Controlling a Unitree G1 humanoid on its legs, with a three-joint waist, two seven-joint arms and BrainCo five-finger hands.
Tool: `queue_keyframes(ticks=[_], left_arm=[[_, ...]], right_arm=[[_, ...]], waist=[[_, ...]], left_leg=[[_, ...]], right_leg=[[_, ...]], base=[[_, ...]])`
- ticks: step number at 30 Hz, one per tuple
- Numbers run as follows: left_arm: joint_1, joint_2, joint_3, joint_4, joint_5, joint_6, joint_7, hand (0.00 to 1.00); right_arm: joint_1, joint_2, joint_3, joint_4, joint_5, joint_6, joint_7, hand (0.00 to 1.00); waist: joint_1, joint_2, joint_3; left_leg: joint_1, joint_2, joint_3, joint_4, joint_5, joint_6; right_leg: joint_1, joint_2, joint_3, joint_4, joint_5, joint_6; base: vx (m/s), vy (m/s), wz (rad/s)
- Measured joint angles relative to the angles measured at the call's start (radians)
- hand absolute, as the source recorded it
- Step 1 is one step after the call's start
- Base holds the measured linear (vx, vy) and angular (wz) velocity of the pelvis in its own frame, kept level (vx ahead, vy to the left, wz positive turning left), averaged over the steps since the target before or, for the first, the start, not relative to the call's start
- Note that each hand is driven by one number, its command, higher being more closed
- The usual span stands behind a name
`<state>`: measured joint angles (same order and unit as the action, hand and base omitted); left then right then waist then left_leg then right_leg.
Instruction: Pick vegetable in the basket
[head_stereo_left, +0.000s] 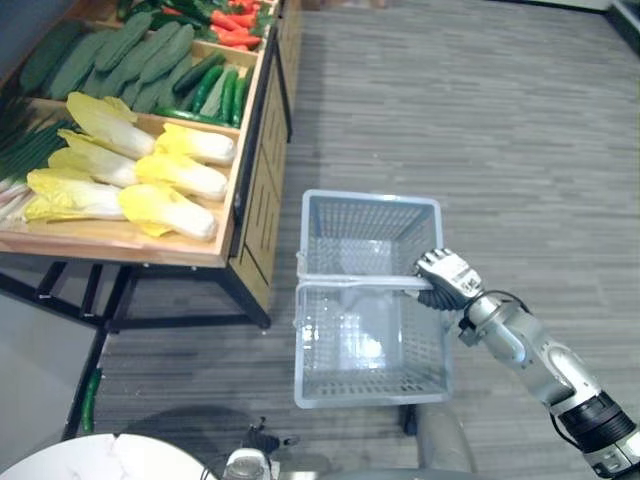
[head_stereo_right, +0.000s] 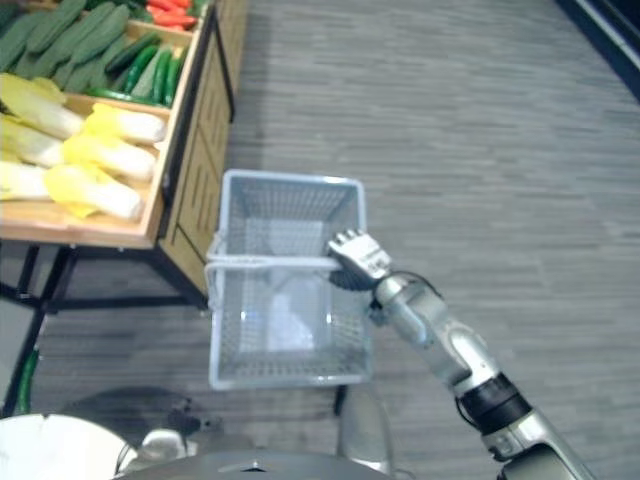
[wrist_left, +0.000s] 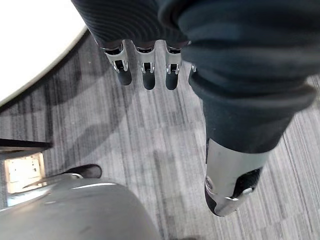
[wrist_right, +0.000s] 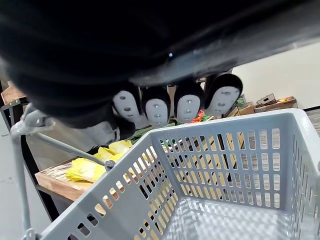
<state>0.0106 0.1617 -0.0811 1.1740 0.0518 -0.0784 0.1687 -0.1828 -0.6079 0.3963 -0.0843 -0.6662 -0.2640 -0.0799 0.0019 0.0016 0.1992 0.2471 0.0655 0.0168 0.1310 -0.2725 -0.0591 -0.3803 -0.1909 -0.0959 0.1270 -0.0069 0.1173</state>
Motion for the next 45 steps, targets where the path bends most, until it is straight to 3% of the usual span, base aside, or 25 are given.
queue_keyframes(ticks=[2, 3, 4, 6, 9, 10, 12, 14, 15, 16, 18, 20, 21, 22, 24, 26, 29, 30, 32, 34, 37, 40, 43, 44, 45], left_arm=[[0.013, 0.010, 0.000, 0.011, 0.000, 0.000, 0.000, 0.00], [0.013, 0.001, 0.001, 0.014, 0.000, 0.000, 0.000, 0.00], [0.010, -0.033, 0.003, 0.018, 0.000, 0.000, -0.001, 0.00], [0.014, -0.057, 0.046, 0.016, 0.005, -0.007, -0.004, 0.00], [0.036, -0.068, 0.122, 0.011, -0.003, -0.006, -0.002, 0.00], [0.054, -0.065, 0.129, 0.004, -0.011, -0.007, 0.000, 0.00], [0.063, -0.064, 0.140, -0.011, -0.019, -0.009, 0.001, 0.00], [0.072, -0.065, 0.171, -0.032, -0.039, -0.008, 0.001, 0.00], [0.081, -0.058, 0.175, -0.032, -0.039, -0.007, 0.001, 0.00], [0.088, -0.045, 0.184, -0.033, -0.038, -0.004, 0.000, 0.00], [0.086, -0.047, 0.187, -0.040, -0.035, 0.000, 0.001, 0.00], [0.105, -0.054, 0.183, -0.039, -0.027, 0.005, 0.001, 0.00], [0.135, -0.067, 0.180, -0.026, -0.021, 0.008, 0.001, 0.00], [0.137, -0.055, 0.194, -0.015, -0.007, 0.019, 0.000, 0.00], [0.171, -0.051, 0.208, -0.007, 0.010, 0.037, -0.002, 0.00], [0.190, -0.054, 0.219, 0.004, 0.012, 0.038, -0.004, 0.00], [0.192, -0.031, 0.197, 0.008, 0.015, 0.042, -0.001, 0.00], [0.189, -0.021, 0.187, 0.003, 0.019, 0.044, 0.001, 0.00], [0.183, -0.015, 0.179, -0.006, 0.019, 0.044, 0.004, 0.00], [0.177, -0.008, 0.166, -0.023, 0.018, 0.043, 0.004, 0.00], [0.163, -0.009, 0.166, -0.033, 0.009, 0.040, 0.005, 0.00], [0.157, -0.005, 0.166, -0.044, 0.009, 0.034, 0.012, 0.00], [0.140, 0.008, 0.166, -0.040, 0.009, 0.033, 0.023, 0.00], [0.141, 0.033, 0.164, -0.039, 0.009, 0.031, 0.022, 0.00], [0.141, 0.042, 0.164, -0.034, 0.009, 0.032, 0.023, 0.00]], right_arm=[[0.019, -0.004, -0.006, -0.006, -0.003, 0.006, 0.000, 1.00], [0.032, -0.008, -0.019, -0.008, -0.005, 0.007, 0.000, 1.00], [0.050, -0.024, -0.044, -0.005, -0.006, 0.018, 0.001, 1.00], [0.049, -0.033, -0.061, 0.000, -0.006, 0.041, 0.004, 1.00], [0.056, -0.049, -0.070, 0.014, -0.007, 0.057, 0.004, 1.00], [0.062, -0.048, -0.069, 0.014, -0.007, 0.056, 0.004, 1.00], [0.069, -0.048, -0.087, 0.014, -0.001, 0.056, 0.002, 1.00], [0.112, -0.030, -0.107, 0.018, 0.000, 0.057, -0.001, 1.00], [0.131, -0.018, -0.108, 0.018, 0.000, 0.056, -0.001, 1.00], [0.153, -0.005, -0.125, 0.015, 0.001, 0.055, -0.002, 1.00], [0.157, -0.014, -0.164, 0.016, 0.002, 0.058, -0.002, 1.00], [0.157, -0.029, -0.181, 0.016, -0.001, 0.069, -0.002, 1.00], [0.158, -0.023, -0.187, 0.026, 0.000, 0.070, -0.003, 1.00], [0.160, 0.001, -0.183, 0.036, 0.000, 0.071, -0.002, 1.00], [0.143, -0.007, -0.186, 0.071, -0.003, 0.086, 0.000, 1.00], [0.151, -0.003, -0.185, 0.083, -0.003, 0.090, 0.001, 1.00], [0.174, 0.033, -0.185, 0.103, -0.005, 0.089, -0.001, 1.00], [0.188, 0.047, -0.185, 0.111, -0.010, 0.089, 0.000, 1.00], [0.205, 0.051, -0.188, 0.131, -0.011, 0.089, -0.002, 1.00], [0.232, 0.060, -0.209, 0.154, -0.012, 0.099, -0.006, 1.00], [0.250, 0.075, -0.282, 0.187, -0.032, 0.111, -0.013, 1.00], [0.262, 0.080, -0.334, 0.207, -0.033, 0.128, -0.035, 1.00], [0.296, 0.088, -0.397, 0.209, -0.033, 0.130, -0.050, 1.00], [0.314, 0.110, -0.414, 0.209, -0.033, 0.131, -0.057, 1.00], [0.321, 0.120, -0.424, 0.209, -0.034, 0.132, -0.060, 1.00]], waist=[[-0.001, -0.011, -0.006], [0.000, 0.008, -0.008], [0.003, 0.066, -0.016], [0.009, 0.094, -0.022], [0.002, 0.087, -0.019], [0.011, 0.069, -0.012], [0.022, 0.066, -0.013], [0.055, 0.047, -0.012], [0.062, 0.031, -0.021], [0.053, 0.013, -0.027], [0.055, 0.006, -0.022], [0.058, 0.021, -0.025], [0.059, 0.047, -0.034], [0.064, 0.006, -0.030], [0.086, -0.012, -0.030], [0.082, -0.013, -0.030], [0.050, -0.031, -0.040], [0.038, -0.038, -0.043], [0.025, -0.039, -0.044], [0.015, -0.041, -0.049], [-0.009, -0.026, -0.046], [-0.008, -0.025, -0.049], [-0.011, -0.039, -0.059], [-0.020, -0.074, -0.076], [-0.020, -0.077, -0.085]], left_leg=[[0.057, 0.023, -0.034, 0.002, -0.039, -0.065], [0.068, 0.046, -0.042, 0.009, -0.045, -0.075], [0.066, 0.099, -0.059, 0.029, -0.031, -0.096], [0.014, 0.141, -0.079, 0.095, 0.073, -0.109], [-0.106, 0.143, -0.141, 0.369, 0.390, -0.068], [-0.138, 0.142, -0.142, 0.463, 0.423, -0.079], [-0.297, 0.155, -0.066, 0.665, 0.315, -0.053], [-0.421, 0.192, 0.127, 0.688, 0.293, 0.042], [-0.420, 0.193, 0.164, 0.678, 0.292, 0.043], [-0.455, 0.195, 0.227, 0.674, 0.178, 0.037], [-0.525, 0.151, 0.386, 0.538, 0.087, 0.045], [-0.514, 0.098, 0.515, 0.292, 0.140, 0.044], [-0.473, 0.073, 0.583, 0.153, 0.189, 0.168], [-0.469, 0.039, 0.580, 0.149, 0.178, 0.144], [-0.461, 0.029, 0.565, 0.228, 0.090, 0.200], [-0.384, 0.011, 0.576, 0.191, 0.061, 0.186], [-0.287, -0.007, 0.554, 0.084, 0.075, 0.162], [-0.255, -0.008, 0.531, 0.055, 0.080, 0.155], [-0.208, -0.014, 0.498, 0.019, 0.088, 0.145], [-0.186, -0.015, 0.449, 0.001, 0.097, 0.134], [-0.192, 0.014, 0.341, 0.006, 0.118, 0.107], [-0.212, 0.048, 0.266, 0.004, 0.141, 0.067], [-0.248, 0.089, 0.134, -0.035, 0.176, -0.036], [-0.254, 0.099, 0.096, -0.064, 0.193, -0.086], [-0.262, 0.107, 0.075, -0.081, 0.205, -0.113]], right_leg=[[0.021, -0.017, 0.024, -0.092, 0.075, -0.017], [0.025, -0.010, 0.024, -0.065, 0.174, -0.029], [0.014, 0.022, -0.015, 0.016, 0.206, -0.043], [-0.010, 0.040, -0.054, 0.124, 0.127, -0.080], [0.120, 0.026, -0.142, 0.147, 0.044, -0.128], [0.188, 0.014, -0.155, 0.122, 0.020, -0.130], [0.318, 0.005, -0.221, 0.069, -0.040, -0.110], [0.428, -0.009, -0.297, 0.014, -0.053, -0.093], [0.450, -0.020, -0.312, -0.001, -0.060, -0.082], [0.491, -0.046, -0.370, -0.027, -0.082, -0.052], [0.524, -0.090, -0.459, -0.037, -0.095, -0.019], [0.567, -0.098, -0.517, -0.045, -0.112, 0.010], [0.612, -0.073, -0.507, -0.066, -0.132, 0.038], [0.628, -0.085, -0.477, -0.086, -0.141, 0.038], [0.650, -0.056, -0.401, -0.083, -0.115, 0.045], [0.633, -0.101, -0.377, 0.060, -0.099, 0.050], [0.433, -0.161, -0.242, 0.542, -0.034, 0.117], [0.360, -0.156, -0.205, 0.712, -0.041, 0.119], [0.297, -0.144, -0.196, 0.826, -0.074, 0.063], [0.220, -0.136, -0.203, 0.797, -0.124, -0.018], [0.193, -0.099, -0.149, 0.513, -0.152, -0.057], [0.190, -0.077, -0.020, 0.286, -0.130, -0.038], [0.175, -0.089, 0.153, 0.207, -0.086, -0.029], [0.179, -0.082, 0.212, 0.202, -0.049, 0.002], [0.194, -0.071, 0.215, 0.193, -0.099, 0.069]], base=[[0.56, -0.381, 0.59], [0.62, -0.413, 0.66], [0.64, -0.403, 0.53], [0.63, -0.404, 0.51], [0.65, -0.373, 0.70], [0.51, -0.261, 0.77], [0.37, -0.188, 0.87], [0.34, -0.130, 0.80], [0.29, -0.012, 1.17], [0.22, 0.025, 1.18], [0.22, 0.139, 1.56], [0.24, 0.215, 1.12], [0.30, 0.212, 0.84], [0.46, 0.240, 0.89], [0.46, 0.148, 0.28], [0.35, 0.162, -0.25], [0.23, 0.114, 0.08], [0.22, 0.021, 0.43], [0.22, -0.005, 0.52], [0.21, -0.073, 0.76], [0.20, -0.198, 1.01], [0.12, -0.328, 0.87], [0.07, -0.523, 1.01], [0.01, -0.621, 0.98], [-0.01, -0.641, 0.84]])
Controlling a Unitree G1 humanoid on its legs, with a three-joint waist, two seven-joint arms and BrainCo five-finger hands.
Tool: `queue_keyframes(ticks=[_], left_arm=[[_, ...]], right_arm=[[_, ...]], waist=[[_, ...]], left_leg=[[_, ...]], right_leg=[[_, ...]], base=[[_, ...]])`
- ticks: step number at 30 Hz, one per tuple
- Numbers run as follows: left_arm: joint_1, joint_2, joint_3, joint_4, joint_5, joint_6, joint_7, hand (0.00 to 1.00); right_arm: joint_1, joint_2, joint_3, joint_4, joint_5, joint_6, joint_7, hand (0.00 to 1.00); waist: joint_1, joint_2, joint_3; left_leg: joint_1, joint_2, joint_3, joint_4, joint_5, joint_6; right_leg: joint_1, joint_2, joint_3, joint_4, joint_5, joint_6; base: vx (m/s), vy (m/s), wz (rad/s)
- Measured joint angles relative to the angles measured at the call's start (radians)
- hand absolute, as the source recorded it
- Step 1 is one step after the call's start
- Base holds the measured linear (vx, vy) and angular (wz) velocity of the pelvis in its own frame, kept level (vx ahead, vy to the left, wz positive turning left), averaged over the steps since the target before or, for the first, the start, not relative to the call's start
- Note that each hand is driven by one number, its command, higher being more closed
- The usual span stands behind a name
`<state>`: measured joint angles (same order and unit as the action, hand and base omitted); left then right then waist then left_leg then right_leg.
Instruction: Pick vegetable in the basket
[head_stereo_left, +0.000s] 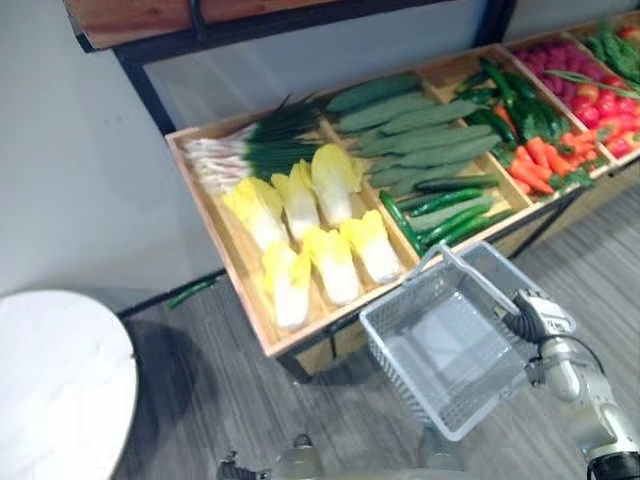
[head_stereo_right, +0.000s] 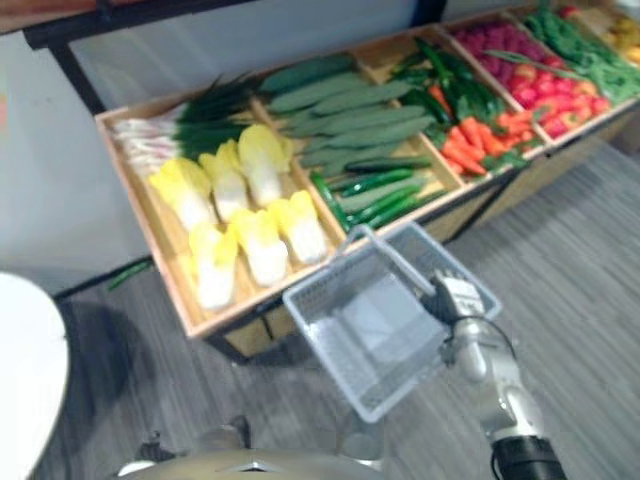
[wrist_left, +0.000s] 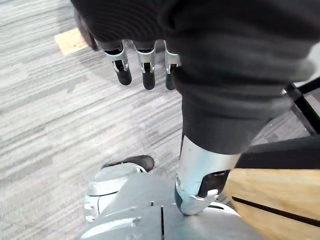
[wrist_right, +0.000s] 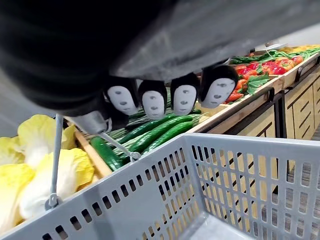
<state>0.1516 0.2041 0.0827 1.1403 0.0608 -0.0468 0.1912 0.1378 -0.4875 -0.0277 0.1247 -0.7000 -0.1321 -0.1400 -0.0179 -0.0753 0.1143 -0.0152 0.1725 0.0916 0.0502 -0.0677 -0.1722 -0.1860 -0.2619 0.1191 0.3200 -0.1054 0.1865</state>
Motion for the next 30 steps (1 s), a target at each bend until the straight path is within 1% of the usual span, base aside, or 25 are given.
queue_keyframes(ticks=[1, 2, 3, 4, 5, 6, 7, 8, 9, 10, 12, 13, 14, 15, 16, 17, 18, 19, 20, 22, 23, 25, 27, 30], left_arm=[[-0.006, -0.015, 0.007, 0.015, -0.002, 0.002, 0.006, 0.00], [-0.007, -0.035, 0.021, 0.014, -0.003, 0.001, 0.010, 0.00], [-0.004, -0.043, 0.027, 0.014, -0.003, 0.001, 0.008, 0.00], [-0.003, -0.054, 0.042, 0.013, -0.003, -0.003, 0.004, 0.00], [-0.001, -0.057, 0.047, 0.012, -0.004, -0.009, 0.002, 0.00], [0.007, -0.063, 0.080, 0.011, -0.010, -0.018, 0.001, 0.00], [0.014, -0.072, 0.115, 0.011, -0.020, -0.019, 0.001, 0.00], [0.019, -0.077, 0.127, 0.011, -0.020, -0.019, 0.001, 0.00], [0.032, -0.086, 0.144, 0.011, -0.021, -0.020, 0.000, 0.00], [0.037, -0.090, 0.153, 0.011, -0.020, -0.017, -0.001, 0.00], [0.044, -0.093, 0.157, 0.011, -0.019, -0.016, -0.003, 0.00], [0.048, -0.099, 0.157, 0.010, -0.019, -0.016, -0.004, 0.00], [0.049, -0.103, 0.157, 0.010, -0.019, -0.016, -0.003, 0.00], [0.050, -0.107, 0.157, 0.010, -0.019, -0.016, -0.004, 0.00], [0.056, -0.114, 0.157, 0.010, -0.018, -0.016, -0.005, 0.00], [0.051, -0.115, 0.159, 0.010, -0.019, -0.016, -0.004, 0.00], [0.050, -0.113, 0.159, 0.008, -0.018, -0.017, -0.003, 0.00], [0.050, -0.111, 0.159, 0.004, -0.017, -0.017, -0.004, 0.00], [0.047, -0.108, 0.158, 0.001, -0.016, -0.017, -0.004, 0.00], [0.037, -0.103, 0.155, -0.004, -0.016, -0.017, -0.005, 0.00], [0.035, -0.103, 0.155, -0.017, -0.016, -0.017, -0.006, 0.00], [0.031, -0.101, 0.156, -0.034, -0.016, -0.018, -0.003, 0.00], [0.028, -0.095, 0.156, -0.050, -0.016, -0.019, 0.002, 0.00], [0.019, -0.095, 0.157, -0.111, -0.020, -0.021, 0.009, 0.00]], right_arm=[[0.007, -0.009, -0.022, 0.005, -0.001, 0.005, -0.010, 1.00], [0.007, -0.009, -0.050, 0.004, -0.001, 0.022, -0.012, 1.00], [0.008, -0.013, -0.058, 0.004, -0.002, 0.027, -0.012, 1.00], [0.015, -0.024, -0.070, 0.004, -0.002, 0.029, -0.013, 1.00], [0.017, -0.029, -0.073, 0.005, -0.002, 0.030, -0.013, 1.00], [0.016, -0.033, -0.075, 0.002, 0.000, 0.031, -0.015, 1.00], [0.018, -0.047, -0.076, -0.004, 0.002, 0.030, -0.022, 1.00], [0.021, -0.054, -0.078, -0.006, 0.003, 0.028, -0.025, 1.00], [0.026, -0.069, -0.086, -0.011, 0.003, 0.018, -0.025, 1.00], [0.037, -0.083, -0.091, -0.018, 0.005, 0.007, -0.025, 1.00], [0.062, -0.091, -0.094, -0.032, 0.008, -0.006, -0.025, 1.00], [0.074, -0.094, -0.094, -0.037, 0.009, -0.013, -0.025, 1.00], [0.079, -0.093, -0.095, -0.037, 0.013, -0.014, -0.025, 1.00], [0.088, -0.093, -0.095, -0.037, 0.015, -0.014, -0.025, 1.00], [0.095, -0.093, -0.104, -0.037, 0.025, -0.022, -0.025, 1.00], [0.101, -0.084, -0.114, -0.031, 0.033, -0.024, -0.024, 1.00], [0.108, -0.085, -0.119, -0.029, 0.035, -0.026, -0.024, 1.00], [0.109, -0.085, -0.125, -0.025, 0.035, -0.029, -0.024, 1.00], [0.109, -0.085, -0.133, -0.013, 0.034, -0.034, -0.024, 1.00], [0.109, -0.085, -0.167, 0.051, 0.037, -0.048, -0.024, 1.00], [0.109, -0.085, -0.188, 0.082, 0.040, -0.051, -0.024, 1.00], [0.106, -0.085, -0.208, 0.121, 0.040, -0.054, -0.024, 1.00], [0.099, -0.085, -0.224, 0.181, 0.042, -0.053, -0.024, 1.00], [0.096, -0.085, -0.288, 0.257, 0.044, -0.045, -0.025, 1.00]], waist=[[0.004, 0.029, -0.003], [0.013, 0.063, -0.009], [0.013, 0.079, -0.017], [0.000, 0.103, -0.020], [0.001, 0.107, -0.019], [0.014, 0.109, -0.022], [0.020, 0.113, -0.024], [0.019, 0.108, -0.022], [0.016, 0.107, -0.021], [0.013, 0.100, -0.017], [0.006, 0.097, -0.015], [-0.003, 0.100, -0.015], [-0.005, 0.101, -0.015], [-0.005, 0.104, -0.014], [-0.009, 0.115, -0.015], [-0.007, 0.109, -0.012], [-0.007, 0.114, -0.017], [-0.009, 0.105, -0.012], [-0.010, 0.098, -0.007], [-0.011, 0.094, -0.006], [-0.011, 0.099, -0.009], [-0.010, 0.108, -0.009], [-0.011, 0.113, -0.008], [-0.011, 0.124, -0.015]], left_leg=[[0.000, 0.058, -0.039, -0.031, 0.032, -0.048], [0.002, 0.084, -0.055, -0.041, 0.055, -0.050], [0.005, 0.091, -0.051, -0.045, 0.070, -0.049], [0.002, 0.122, -0.033, -0.063, 0.105, -0.051], [0.002, 0.140, -0.031, -0.069, 0.126, -0.059], [0.003, 0.165, -0.019, -0.069, 0.162, -0.061], [0.002, 0.173, -0.007, -0.065, 0.193, -0.047], [0.002, 0.172, 0.006, -0.065, 0.210, -0.040], [0.002, 0.170, 0.041, -0.063, 0.231, -0.017], [0.000, 0.164, 0.096, -0.053, 0.247, 0.002], [-0.002, 0.143, 0.181, -0.041, 0.267, 0.028], [-0.003, 0.129, 0.213, -0.041, 0.264, 0.037], [-0.003, 0.121, 0.227, -0.033, 0.246, 0.049], [-0.002, 0.103, 0.234, -0.001, 0.172, 0.057], [-0.002, 0.092, 0.244, 0.001, 0.092, 0.060], [-0.006, 0.084, 0.255, -0.001, 0.083, 0.043], [-0.013, 0.071, 0.258, -0.004, 0.078, 0.045], [-0.016, 0.056, 0.258, -0.008, 0.077, 0.048], [-0.016, 0.042, 0.260, -0.011, 0.078, 0.053], [-0.016, 0.011, 0.258, -0.017, 0.087, 0.061], [-0.013, -0.001, 0.257, -0.022, 0.088, 0.062], [-0.003, -0.008, 0.258, -0.039, 0.091, 0.064], [0.025, -0.008, 0.264, -0.066, 0.096, 0.057], [0.048, -0.007, 0.284, -0.100, 0.103, 0.049]], right_leg=[[0.019, 0.039, -0.060, -0.037, -0.062, 0.021], [0.019, 0.081, -0.098, -0.036, -0.056, 0.009], [0.022, 0.098, -0.117, -0.039, -0.049, -0.005], [0.043, 0.136, -0.159, -0.048, -0.045, -0.010], [0.053, 0.151, -0.176, -0.053, -0.043, -0.014], [0.060, 0.179, -0.185, -0.063, -0.035, -0.027], [0.070, 0.192, -0.193, -0.082, -0.029, -0.046], [0.076, 0.196, -0.195, -0.088, -0.032, -0.051], [0.089, 0.194, -0.201, -0.103, -0.036, -0.069], [0.096, 0.181, -0.204, -0.110, -0.042, -0.086], [0.106, 0.159, -0.210, -0.112, -0.044, -0.089], [0.107, 0.148, -0.213, -0.112, -0.045, -0.089], [0.107, 0.138, -0.213, -0.113, -0.044, -0.089], [0.107, 0.132, -0.203, -0.121, -0.044, -0.089], [0.108, 0.138, -0.200, -0.139, -0.031, -0.077], [0.108, 0.130, -0.190, -0.157, -0.013, -0.066], [0.117, 0.119, -0.185, -0.191, 0.008, -0.058], [0.127, 0.105, -0.183, -0.220, 0.033, -0.046], [0.136, 0.091, -0.183, -0.241, 0.050, -0.042], [0.154, 0.066, -0.185, -0.274, 0.068, -0.026], [0.159, 0.055, -0.189, -0.283, 0.071, -0.020], [0.165, 0.051, -0.192, -0.284, 0.074, -0.017], [0.173, 0.054, -0.190, -0.284, 0.074, -0.016], [0.169, 0.062, -0.180, -0.285, 0.074, -0.016]], base=[[0.01, -0.544, 0.62], [0.06, -0.551, 0.57], [0.10, -0.377, 0.67], [0.08, -0.281, 0.63], [0.02, -0.246, 0.52], [-0.02, -0.288, 0.10], [-0.04, -0.272, 0.01], [-0.05, -0.251, 0.07], [-0.05, -0.137, 0.11], [-0.07, -0.071, 0.13], [-0.08, 0.030, 0.19], [-0.07, 0.032, 0.18], [-0.04, 0.084, 0.02], [0.00, 0.122, -0.08], [0.01, 0.196, -0.13], [0.01, 0.169, -0.09], [0.01, 0.178, -0.05], [0.04, 0.143, -0.01], [0.06, 0.134, 0.07], [0.08, 0.106, 0.13], [0.08, 0.080, 0.13], [0.08, 0.031, 0.05], [0.09, -0.012, -0.11], [0.06, -0.020, -0.16]])
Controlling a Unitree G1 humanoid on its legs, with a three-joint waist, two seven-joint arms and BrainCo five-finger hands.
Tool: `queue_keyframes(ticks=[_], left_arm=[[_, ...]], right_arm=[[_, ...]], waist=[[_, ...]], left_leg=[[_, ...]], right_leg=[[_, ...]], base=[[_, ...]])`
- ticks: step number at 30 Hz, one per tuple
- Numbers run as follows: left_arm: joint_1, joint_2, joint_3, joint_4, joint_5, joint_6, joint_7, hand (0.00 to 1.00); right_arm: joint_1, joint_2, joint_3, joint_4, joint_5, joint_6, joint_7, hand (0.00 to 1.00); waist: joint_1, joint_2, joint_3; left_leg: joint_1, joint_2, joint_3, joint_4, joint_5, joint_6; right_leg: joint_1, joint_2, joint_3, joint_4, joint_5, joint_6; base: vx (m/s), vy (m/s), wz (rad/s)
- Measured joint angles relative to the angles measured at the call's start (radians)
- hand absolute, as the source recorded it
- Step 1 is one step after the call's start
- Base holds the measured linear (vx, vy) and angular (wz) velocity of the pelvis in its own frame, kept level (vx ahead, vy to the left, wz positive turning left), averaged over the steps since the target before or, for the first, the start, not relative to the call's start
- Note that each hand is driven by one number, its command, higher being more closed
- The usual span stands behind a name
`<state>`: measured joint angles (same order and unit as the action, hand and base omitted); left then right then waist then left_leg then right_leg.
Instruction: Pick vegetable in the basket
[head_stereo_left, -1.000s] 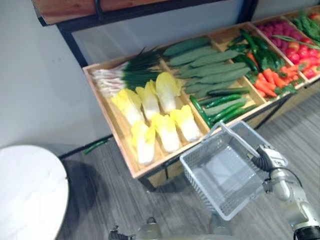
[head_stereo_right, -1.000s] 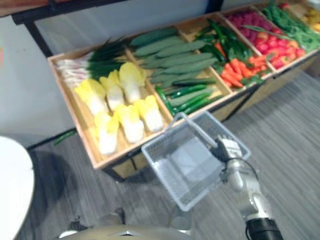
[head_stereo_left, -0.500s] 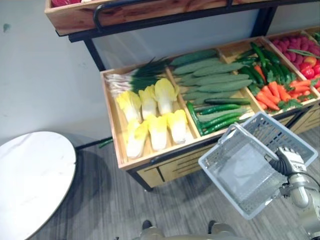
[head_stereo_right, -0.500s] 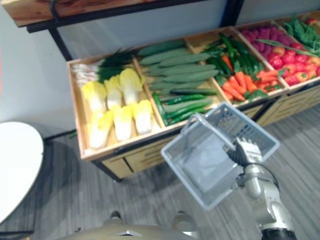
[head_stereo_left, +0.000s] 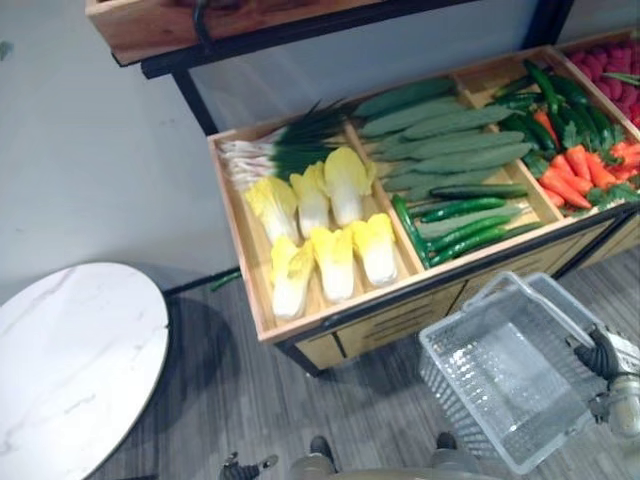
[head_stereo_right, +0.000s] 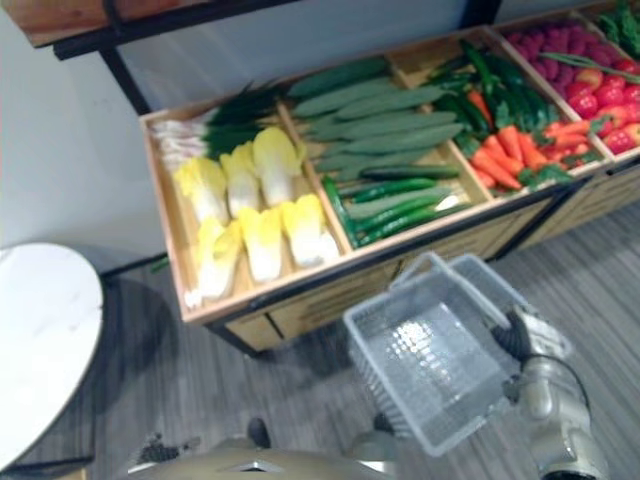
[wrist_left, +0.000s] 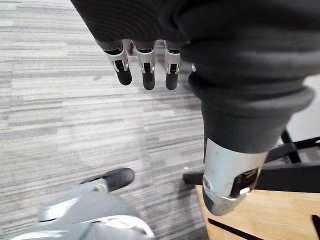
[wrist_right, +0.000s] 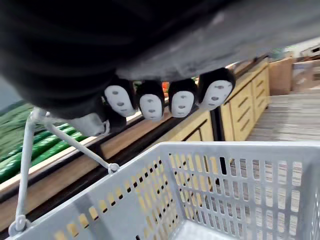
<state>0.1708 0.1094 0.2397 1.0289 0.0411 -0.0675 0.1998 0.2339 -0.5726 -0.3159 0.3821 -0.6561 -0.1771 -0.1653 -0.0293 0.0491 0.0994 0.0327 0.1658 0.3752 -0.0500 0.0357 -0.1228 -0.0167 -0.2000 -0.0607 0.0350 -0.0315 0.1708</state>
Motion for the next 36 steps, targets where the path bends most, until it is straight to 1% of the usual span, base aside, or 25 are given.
queue_keyframes(ticks=[3, 5, 6, 8, 10, 13, 18, 19, 22, 25, 29, 33, 36], left_arm=[[-0.003, 0.001, 0.003, -0.139, -0.001, -0.021, 0.033, 0.00], [-0.012, 0.001, 0.004, -0.219, -0.007, -0.023, 0.046, 0.00], [-0.013, 0.000, 0.004, -0.282, -0.028, -0.024, 0.059, 0.00], [-0.008, 0.000, 0.004, -0.367, -0.037, -0.036, 0.080, 0.00], [-0.008, -0.003, 0.004, -0.464, -0.039, -0.043, 0.103, 0.00], [-0.010, -0.025, 0.004, -0.560, -0.039, -0.049, 0.111, 0.00], [-0.016, -0.031, 0.001, -0.629, -0.039, -0.053, 0.117, 0.00], [-0.016, -0.031, 0.002, -0.652, -0.039, -0.053, 0.124, 0.00], [-0.018, -0.031, 0.003, -0.704, -0.039, -0.053, 0.145, 0.00], [-0.025, -0.035, 0.003, -0.736, -0.036, -0.053, 0.152, 0.00], [-0.026, -0.051, 0.002, -0.764, -0.020, -0.052, 0.162, 0.00], [-0.034, -0.060, 0.001, -0.786, -0.016, -0.050, 0.177, 0.00], [-0.049, -0.067, -0.001, -0.785, 0.019, -0.038, 0.190, 0.00]], right_arm=[[0.003, 0.000, -0.044, 0.066, 0.001, 0.022, -0.004, 1.00], [0.006, 0.000, -0.059, 0.094, 0.001, 0.035, -0.014, 1.00], [0.008, 0.000, -0.068, 0.113, 0.001, 0.043, -0.020, 1.00], [0.012, 0.001, -0.072, 0.131, -0.001, 0.045, -0.028, 1.00], [0.013, 0.006, -0.073, 0.141, -0.003, 0.048, -0.030, 1.00], [0.025, 0.036, -0.113, 0.142, -0.011, 0.056, -0.034, 1.00], [0.024, 0.070, -0.116, 0.143, -0.011, 0.076, -0.036, 1.00], [0.022, 0.082, -0.116, 0.143, -0.012, 0.078, -0.036, 1.00], [0.019, 0.102, -0.119, 0.143, -0.011, 0.078, -0.037, 1.00], [0.020, 0.122, -0.121, 0.143, -0.011, 0.079, -0.038, 1.00], [0.024, 0.124, -0.121, 0.143, -0.011, 0.079, -0.038, 1.00], [0.025, 0.125, -0.121, 0.143, -0.011, 0.083, -0.043, 1.00], [0.025, 0.125, -0.121, 0.143, -0.011, 0.083, -0.045, 1.00]], waist=[[-0.003, 0.003, -0.002], [-0.004, 0.004, -0.002], [-0.005, 0.003, -0.002], [-0.007, 0.004, -0.002], [-0.023, 0.004, -0.002], [-0.025, 0.003, -0.005], [-0.033, 0.002, -0.007], [-0.035, 0.001, -0.008], [-0.047, 0.000, -0.008], [-0.048, -0.002, -0.010], [-0.049, -0.006, -0.013], [-0.051, -0.012, -0.016], [-0.052, -0.014, -0.016]], left_leg=[[0.015, 0.001, 0.006, -0.020, 0.006, -0.004], [0.016, 0.001, 0.010, -0.022, 0.006, -0.004], [0.021, 0.001, 0.016, -0.026, 0.007, -0.004], [0.025, 0.000, 0.023, -0.038, 0.013, -0.004], [0.024, -0.002, 0.023, -0.044, 0.019, -0.002], [0.025, -0.001, 0.024, -0.044, 0.019, -0.002], [0.025, 0.003, 0.025, -0.044, 0.019, -0.003], [0.025, 0.004, 0.025, -0.044, 0.020, -0.003], [0.025, 0.004, 0.028, -0.044, 0.020, -0.003], [0.028, 0.005, 0.039, -0.044, 0.020, -0.003], [0.041, 0.005, 0.053, -0.044, 0.019, -0.003], [0.041, 0.007, 0.057, -0.044, 0.022, -0.003], [0.042, 0.008, 0.063, -0.044, 0.023, -0.003]], right_leg=[[0.001, 0.006, 0.002, 0.000, 0.000, 0.000], [-0.001, 0.006, 0.004, 0.000, 0.000, 0.000], [-0.002, 0.006, 0.008, 0.000, 0.000, 0.000], [-0.011, 0.007, 0.013, 0.000, 0.000, 0.000], [-0.015, 0.007, 0.013, 0.000, 0.000, 0.000], [-0.015, 0.008, 0.013, 0.000, 0.000, 0.000], [-0.016, 0.012, 0.014, -0.001, 0.000, 0.000], [-0.016, 0.013, 0.015, -0.001, 0.004, 0.007], [-0.015, 0.013, 0.017, -0.008, 0.010, 0.010], [-0.015, 0.017, 0.027, -0.020, 0.022, 0.008], [-0.013, 0.018, 0.042, -0.019, 0.024, 0.009], [-0.014, 0.020, 0.046, -0.030, 0.034, 0.002], [-0.015, 0.022, 0.052, -0.036, 0.038, -0.002]], base=[[0.04, -0.018, -0.08], [0.01, -0.012, -0.06], [0.00, -0.008, -0.12], [-0.02, -0.010, -0.10], [0.00, 0.000, 0.00], [0.00, 0.000, 0.00], [0.00, 0.000, 0.00], [0.00, 0.000, 0.00], [0.00, -0.004, -0.03], [0.00, -0.007, -0.10], [-0.02, -0.008, -0.13], [-0.04, -0.016, -0.05], [-0.03, -0.015, -0.06]])
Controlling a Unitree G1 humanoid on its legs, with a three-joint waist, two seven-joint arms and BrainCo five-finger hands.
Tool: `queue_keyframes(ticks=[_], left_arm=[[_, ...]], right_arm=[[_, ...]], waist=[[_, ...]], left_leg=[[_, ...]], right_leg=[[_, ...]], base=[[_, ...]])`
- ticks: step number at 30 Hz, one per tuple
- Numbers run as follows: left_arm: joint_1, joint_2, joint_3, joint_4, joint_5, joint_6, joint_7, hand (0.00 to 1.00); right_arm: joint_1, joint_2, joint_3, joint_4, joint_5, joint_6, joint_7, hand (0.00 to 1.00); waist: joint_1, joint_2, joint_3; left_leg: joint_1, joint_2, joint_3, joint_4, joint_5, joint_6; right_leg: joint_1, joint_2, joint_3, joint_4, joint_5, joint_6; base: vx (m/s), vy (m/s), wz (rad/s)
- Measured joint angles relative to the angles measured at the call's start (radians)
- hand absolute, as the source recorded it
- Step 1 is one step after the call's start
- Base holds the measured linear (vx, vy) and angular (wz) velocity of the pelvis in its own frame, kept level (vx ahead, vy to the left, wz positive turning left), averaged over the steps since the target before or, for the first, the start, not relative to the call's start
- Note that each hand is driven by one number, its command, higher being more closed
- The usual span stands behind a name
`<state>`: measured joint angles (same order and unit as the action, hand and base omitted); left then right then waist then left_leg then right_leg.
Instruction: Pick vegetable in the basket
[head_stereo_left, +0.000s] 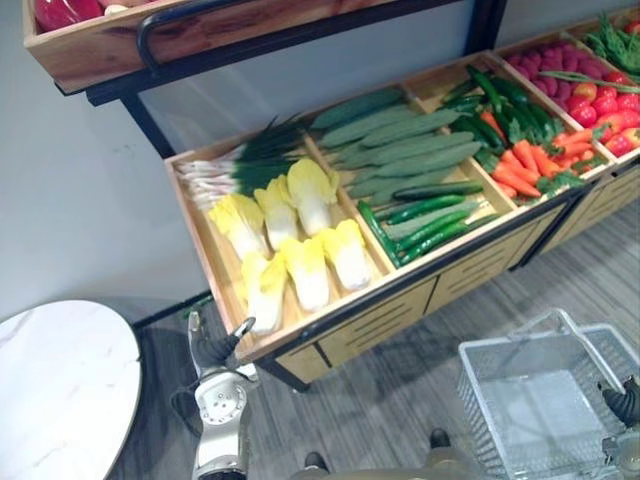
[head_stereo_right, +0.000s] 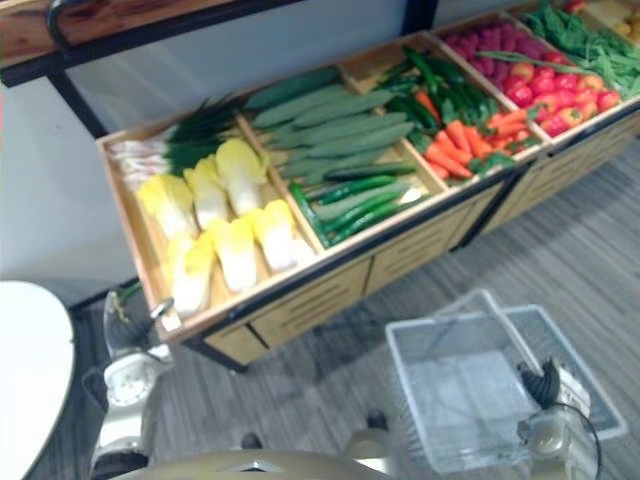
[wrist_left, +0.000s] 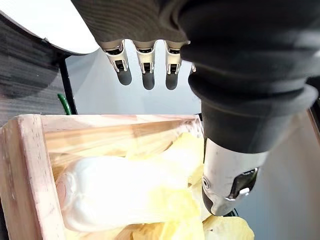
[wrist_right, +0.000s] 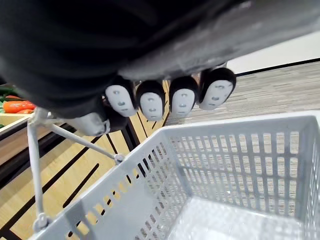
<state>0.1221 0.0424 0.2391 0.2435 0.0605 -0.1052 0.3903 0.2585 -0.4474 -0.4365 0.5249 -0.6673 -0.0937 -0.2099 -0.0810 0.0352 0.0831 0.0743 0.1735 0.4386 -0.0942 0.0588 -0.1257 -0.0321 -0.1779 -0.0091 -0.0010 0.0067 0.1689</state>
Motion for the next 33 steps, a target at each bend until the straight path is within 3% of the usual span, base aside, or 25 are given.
queue_keyframes(ticks=[10, 14, 33], left_arm=[[-0.066, 0.001, -0.003, 0.088, 0.035, 0.002, 0.058, 0.00], [-0.087, 0.003, 0.000, 0.134, 0.056, 0.022, 0.100, 0.00], [-0.188, 0.042, 0.004, 0.306, 0.075, 0.051, 0.168, 0.00]], right_arm=[[0.000, 0.000, 0.007, 0.000, 0.000, 0.000, -0.023, 1.00], [-0.002, 0.031, 0.014, 0.000, 0.000, -0.004, -0.031, 1.00], [-0.001, 0.040, 0.059, 0.000, 0.001, -0.009, -0.069, 1.00]], waist=[[-0.003, -0.018, -0.007], [-0.019, -0.031, -0.012], [-0.029, -0.044, -0.009]], left_leg=[[0.012, 0.008, 0.022, 0.000, -0.001, -0.001], [0.014, 0.016, 0.027, 0.000, 0.000, -0.006], [0.003, 0.024, 0.078, 0.000, -0.009, -0.019]], right_leg=[[0.002, 0.010, 0.019, -0.015, 0.012, -0.002], [0.002, 0.018, 0.020, -0.015, 0.013, -0.003], [-0.041, 0.033, 0.068, -0.034, 0.027, -0.011]], base=[[0.01, -0.019, -0.07], [0.01, -0.012, -0.02], [0.01, -0.016, -0.08]])
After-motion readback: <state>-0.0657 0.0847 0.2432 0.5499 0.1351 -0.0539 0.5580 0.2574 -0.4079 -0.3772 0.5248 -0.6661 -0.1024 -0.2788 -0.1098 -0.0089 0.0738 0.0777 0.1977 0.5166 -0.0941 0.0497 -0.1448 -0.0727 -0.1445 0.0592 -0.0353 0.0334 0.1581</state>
